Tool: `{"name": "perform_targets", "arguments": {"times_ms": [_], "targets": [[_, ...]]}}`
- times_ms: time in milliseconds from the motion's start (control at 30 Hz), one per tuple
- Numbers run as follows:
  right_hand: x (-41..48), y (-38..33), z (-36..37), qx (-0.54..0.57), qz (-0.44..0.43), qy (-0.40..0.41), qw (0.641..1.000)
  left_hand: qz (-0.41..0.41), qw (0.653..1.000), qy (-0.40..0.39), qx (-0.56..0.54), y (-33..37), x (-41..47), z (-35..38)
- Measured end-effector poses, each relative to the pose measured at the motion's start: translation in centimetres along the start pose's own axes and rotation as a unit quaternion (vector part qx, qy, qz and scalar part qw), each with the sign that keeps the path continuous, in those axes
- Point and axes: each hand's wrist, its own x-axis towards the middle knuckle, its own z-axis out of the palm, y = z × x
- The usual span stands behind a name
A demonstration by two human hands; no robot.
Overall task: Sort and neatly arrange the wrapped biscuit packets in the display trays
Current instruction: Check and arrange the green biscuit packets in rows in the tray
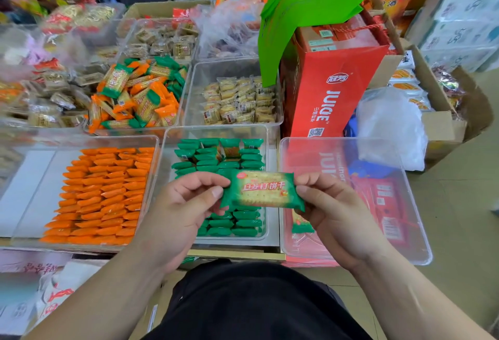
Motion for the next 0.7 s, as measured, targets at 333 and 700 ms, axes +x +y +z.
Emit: {"name": "perform_targets", "arguments": {"times_ms": [333, 700], "targets": [[-0.2, 0.3, -0.6, -0.107, 0.055, 0.016, 0.993, 0.034, 0.976, 0.067, 0.206, 0.4, 0.0, 0.0], [0.2, 0.9, 0.2, -0.112, 0.108, 0.077, 0.985, -0.048, 0.982, 0.049, 0.176, -0.1, 0.8, -0.3]]}}
